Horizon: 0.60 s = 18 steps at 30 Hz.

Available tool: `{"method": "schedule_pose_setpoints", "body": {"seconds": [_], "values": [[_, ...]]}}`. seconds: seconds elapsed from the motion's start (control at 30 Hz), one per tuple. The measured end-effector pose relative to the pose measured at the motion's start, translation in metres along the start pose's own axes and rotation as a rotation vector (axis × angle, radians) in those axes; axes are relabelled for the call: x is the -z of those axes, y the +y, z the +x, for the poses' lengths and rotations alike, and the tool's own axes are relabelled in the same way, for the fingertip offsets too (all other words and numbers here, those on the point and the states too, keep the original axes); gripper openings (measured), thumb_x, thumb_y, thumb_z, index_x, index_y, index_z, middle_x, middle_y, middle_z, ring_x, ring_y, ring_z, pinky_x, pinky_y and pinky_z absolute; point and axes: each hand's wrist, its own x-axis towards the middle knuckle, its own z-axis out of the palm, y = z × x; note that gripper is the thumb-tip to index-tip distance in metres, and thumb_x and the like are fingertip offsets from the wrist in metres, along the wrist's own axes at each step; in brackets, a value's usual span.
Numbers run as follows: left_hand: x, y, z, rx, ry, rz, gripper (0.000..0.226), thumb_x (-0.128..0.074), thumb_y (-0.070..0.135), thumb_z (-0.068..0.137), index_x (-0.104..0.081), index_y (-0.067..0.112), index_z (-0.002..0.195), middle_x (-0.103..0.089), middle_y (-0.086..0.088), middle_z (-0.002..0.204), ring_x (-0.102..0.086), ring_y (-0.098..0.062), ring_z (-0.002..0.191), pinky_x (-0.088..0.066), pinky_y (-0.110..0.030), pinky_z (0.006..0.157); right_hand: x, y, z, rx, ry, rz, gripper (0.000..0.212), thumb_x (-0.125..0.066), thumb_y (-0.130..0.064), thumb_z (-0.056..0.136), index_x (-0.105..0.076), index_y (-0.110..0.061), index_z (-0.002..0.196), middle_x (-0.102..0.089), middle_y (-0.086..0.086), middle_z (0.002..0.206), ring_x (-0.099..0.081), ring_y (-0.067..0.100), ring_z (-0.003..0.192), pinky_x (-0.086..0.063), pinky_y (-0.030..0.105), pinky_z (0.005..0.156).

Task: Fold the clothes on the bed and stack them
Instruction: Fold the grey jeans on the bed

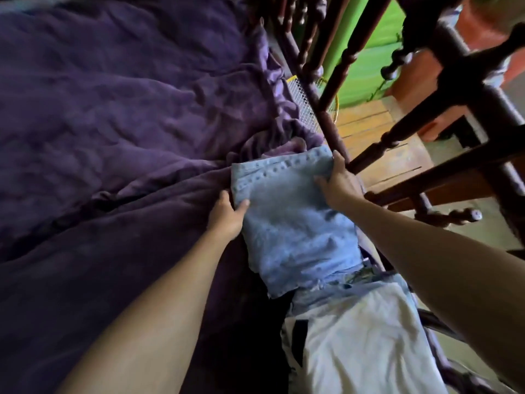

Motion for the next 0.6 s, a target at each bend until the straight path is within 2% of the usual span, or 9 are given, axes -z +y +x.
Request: {"method": "schedule_pose_setpoints", "body": {"seconds": [0.1, 0.2, 0.27, 0.43, 0.6], "values": [[-0.002, -0.008, 0.001, -0.029, 0.011, -0.051, 0.051, -0.055, 0.036, 0.094, -0.04, 0.014, 0.138, -0.052, -0.011, 0.136, -0.051, -0.029, 0.122, -0.041, -0.033, 0.098, -0.012, 0.007, -0.002, -0.033, -0.029, 0.043, 0.07, -0.049, -0.037, 0.097, -0.009, -0.022, 0.152, -0.052, 0.021, 0.131, -0.053, 0.039, 0.115, -0.042, 0.037, 0.083], [0.0, -0.003, -0.016, -0.048, 0.066, 0.094, 0.048, -0.053, 0.034, 0.094, -0.042, 0.011, 0.135, -0.052, -0.016, 0.134, -0.05, -0.033, 0.122, -0.04, -0.037, 0.097, -0.002, 0.01, -0.017, -0.022, -0.05, -0.025, 0.072, -0.052, -0.037, 0.095, -0.012, -0.017, 0.151, -0.049, 0.022, 0.132, -0.049, 0.039, 0.118, -0.042, 0.041, 0.092], [0.006, 0.001, -0.036, -0.057, 0.113, 0.195, 0.044, -0.054, 0.031, 0.093, -0.045, 0.012, 0.133, -0.053, -0.014, 0.132, -0.05, -0.032, 0.12, -0.042, -0.039, 0.095, 0.008, 0.009, -0.037, 0.059, -0.034, -0.096, 0.066, -0.055, -0.03, 0.092, -0.021, -0.014, 0.146, -0.048, 0.02, 0.128, -0.047, 0.039, 0.115, -0.041, 0.043, 0.088], [0.027, 0.0, -0.108, -0.082, 0.093, 0.413, 0.022, -0.052, 0.029, 0.092, -0.061, 0.02, 0.11, -0.06, -0.004, 0.115, -0.058, -0.027, 0.106, -0.046, -0.035, 0.081, 0.039, 0.001, -0.11, 0.188, -0.107, -0.23, 0.048, -0.051, -0.029, 0.094, -0.04, -0.021, 0.14, -0.05, 0.009, 0.13, -0.051, 0.031, 0.117, -0.043, 0.037, 0.085], [0.05, -0.008, -0.196, -0.161, 0.095, 0.5, 0.014, -0.052, 0.029, 0.092, -0.063, 0.022, 0.099, -0.068, 0.001, 0.097, -0.064, -0.022, 0.091, -0.047, -0.03, 0.068, 0.066, 0.002, -0.187, 0.306, -0.128, -0.362, 0.035, -0.045, -0.03, 0.095, -0.053, -0.023, 0.128, -0.056, 0.003, 0.128, -0.054, 0.024, 0.117, -0.042, 0.033, 0.089]]}}
